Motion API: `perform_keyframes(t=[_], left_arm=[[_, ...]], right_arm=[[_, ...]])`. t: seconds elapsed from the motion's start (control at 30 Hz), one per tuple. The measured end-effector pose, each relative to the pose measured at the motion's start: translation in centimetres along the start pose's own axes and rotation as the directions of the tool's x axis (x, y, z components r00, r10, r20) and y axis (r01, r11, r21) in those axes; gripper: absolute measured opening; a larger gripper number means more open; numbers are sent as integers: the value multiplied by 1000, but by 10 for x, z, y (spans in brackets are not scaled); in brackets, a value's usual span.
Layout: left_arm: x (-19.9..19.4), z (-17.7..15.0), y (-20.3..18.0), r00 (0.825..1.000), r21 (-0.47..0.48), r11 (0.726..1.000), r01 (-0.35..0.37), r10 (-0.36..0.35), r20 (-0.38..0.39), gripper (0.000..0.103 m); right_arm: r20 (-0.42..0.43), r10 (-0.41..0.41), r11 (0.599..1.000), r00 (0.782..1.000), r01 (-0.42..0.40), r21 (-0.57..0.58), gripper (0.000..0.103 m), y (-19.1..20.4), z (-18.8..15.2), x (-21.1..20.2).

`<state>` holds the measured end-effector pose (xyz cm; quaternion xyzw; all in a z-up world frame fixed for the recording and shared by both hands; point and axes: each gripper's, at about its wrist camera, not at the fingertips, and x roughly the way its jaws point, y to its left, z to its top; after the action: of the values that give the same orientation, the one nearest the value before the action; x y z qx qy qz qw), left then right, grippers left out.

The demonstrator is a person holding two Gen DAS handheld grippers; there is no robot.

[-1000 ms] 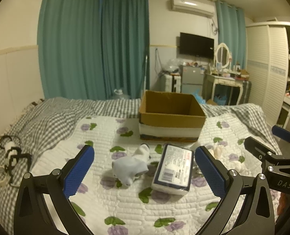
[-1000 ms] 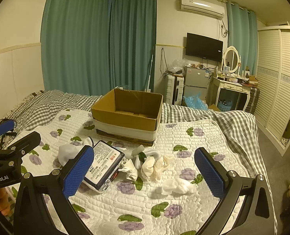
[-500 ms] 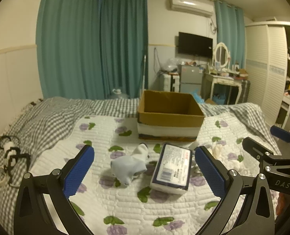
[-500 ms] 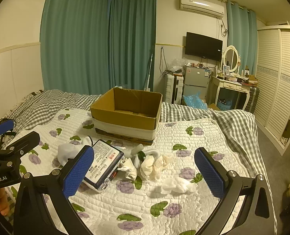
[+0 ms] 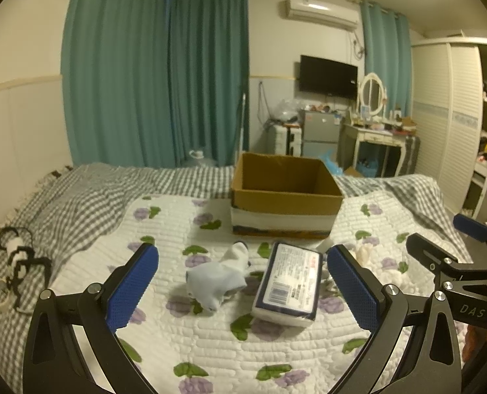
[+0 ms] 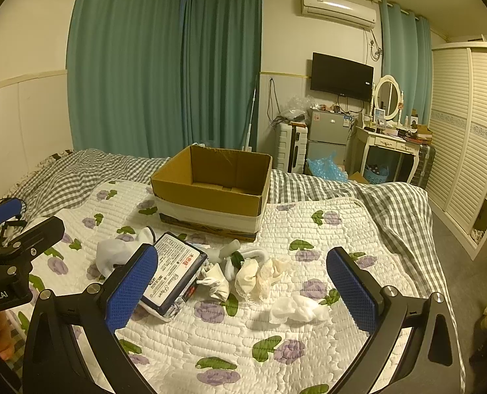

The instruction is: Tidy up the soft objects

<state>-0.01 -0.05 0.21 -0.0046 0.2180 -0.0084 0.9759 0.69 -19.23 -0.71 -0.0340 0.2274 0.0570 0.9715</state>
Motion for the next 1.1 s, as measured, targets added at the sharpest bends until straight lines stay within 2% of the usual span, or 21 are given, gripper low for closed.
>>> perform_keyframes(t=[0.37, 0.6, 0.7, 0.9, 1.0, 1.1], left_arm=[[-1, 1, 1, 1000, 0, 1000, 4, -4, 0, 103], [-9, 13, 0, 1000, -3, 1000, 19, -19, 8, 103], [-10, 20, -8, 1000, 23, 1000, -3, 4, -6, 103], [11, 29, -14, 998, 27, 999, -24, 25, -53, 103], [34, 25, -19, 993, 15, 1000, 16, -14, -114, 103], [56, 13, -30, 986, 26, 1000, 13, -8, -168, 103]], right_arm=[[-1, -2, 1000, 1000, 2, -1, 103, 0, 0, 0], [-2, -1, 1000, 1000, 1, -6, 103, -3, 6, -6], [-22, -16, 999, 1000, 15, -44, 103, -1, 15, -5], [-76, 27, 999, 997, -30, -39, 103, -20, 31, 3], [-144, 27, 998, 989, -34, -45, 103, -28, 30, 21], [-187, 33, 996, 982, -48, -74, 103, -30, 23, 40]])
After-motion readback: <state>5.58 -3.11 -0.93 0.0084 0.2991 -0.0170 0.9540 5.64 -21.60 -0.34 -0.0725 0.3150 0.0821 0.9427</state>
